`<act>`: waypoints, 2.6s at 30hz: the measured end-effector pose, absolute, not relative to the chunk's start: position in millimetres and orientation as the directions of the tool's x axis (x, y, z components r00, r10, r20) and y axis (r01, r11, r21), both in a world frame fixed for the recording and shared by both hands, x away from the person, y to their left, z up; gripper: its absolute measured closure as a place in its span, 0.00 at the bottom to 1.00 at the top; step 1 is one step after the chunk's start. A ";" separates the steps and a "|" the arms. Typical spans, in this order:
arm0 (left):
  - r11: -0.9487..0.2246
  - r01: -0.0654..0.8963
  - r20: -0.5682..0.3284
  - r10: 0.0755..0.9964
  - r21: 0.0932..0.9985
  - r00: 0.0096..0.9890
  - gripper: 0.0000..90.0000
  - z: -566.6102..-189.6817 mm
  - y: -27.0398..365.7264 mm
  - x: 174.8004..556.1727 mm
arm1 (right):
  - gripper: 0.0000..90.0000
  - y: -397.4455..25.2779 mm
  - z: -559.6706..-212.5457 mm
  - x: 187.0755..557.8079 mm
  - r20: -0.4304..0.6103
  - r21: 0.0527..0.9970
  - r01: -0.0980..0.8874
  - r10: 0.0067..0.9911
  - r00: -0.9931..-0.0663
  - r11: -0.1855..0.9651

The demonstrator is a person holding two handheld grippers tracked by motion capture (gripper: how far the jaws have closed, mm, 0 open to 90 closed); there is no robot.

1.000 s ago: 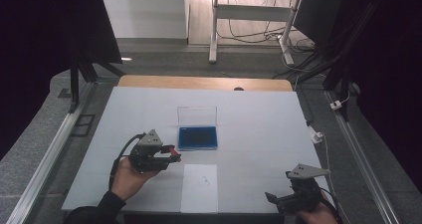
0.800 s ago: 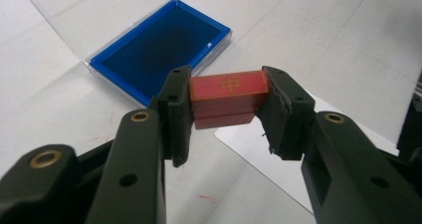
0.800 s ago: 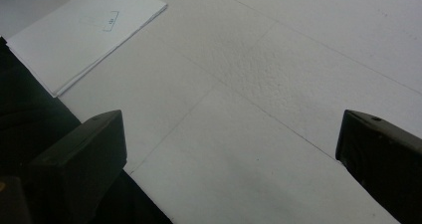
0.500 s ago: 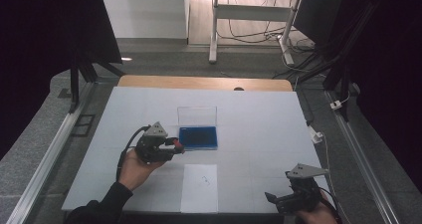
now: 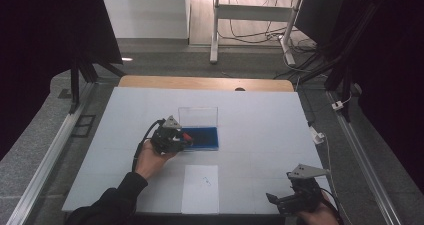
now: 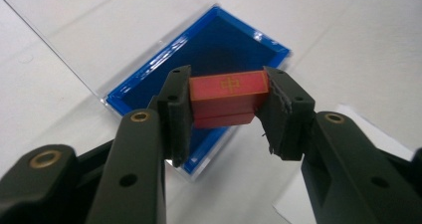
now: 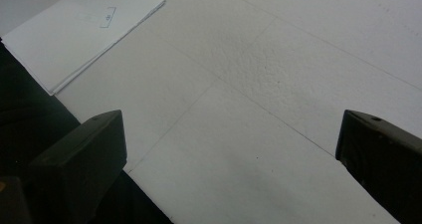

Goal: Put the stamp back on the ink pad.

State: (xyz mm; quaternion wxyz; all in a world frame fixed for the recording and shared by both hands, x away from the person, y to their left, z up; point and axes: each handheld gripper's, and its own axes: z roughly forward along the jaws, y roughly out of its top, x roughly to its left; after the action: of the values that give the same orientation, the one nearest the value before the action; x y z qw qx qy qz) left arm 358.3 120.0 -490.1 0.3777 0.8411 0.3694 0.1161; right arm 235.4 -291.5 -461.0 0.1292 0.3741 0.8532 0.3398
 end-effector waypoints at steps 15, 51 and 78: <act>-0.454 0.550 -0.042 0.744 0.701 0.667 0.55 -505.5 113.2 372.7 | 0.00 -291.9 -460.8 235.2 0.033 0.677 0.549 0.725 -0.688 0.491; -0.332 0.572 -0.220 0.690 0.750 0.690 0.01 -458.4 181.9 291.7 | 0.00 -291.7 -460.1 234.7 0.033 0.682 0.547 0.728 -0.685 0.485; -0.268 0.662 -0.193 0.821 0.700 0.537 0.02 -480.3 258.6 192.8 | 0.00 -290.9 -459.9 234.4 0.026 0.683 0.543 0.728 -0.686 0.488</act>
State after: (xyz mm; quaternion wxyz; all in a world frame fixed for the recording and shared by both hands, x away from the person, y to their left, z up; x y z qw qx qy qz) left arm 192.8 258.6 -480.3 0.3812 0.7894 0.4697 0.1044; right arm 234.4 -290.9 -459.9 0.1346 0.3729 0.8519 0.3421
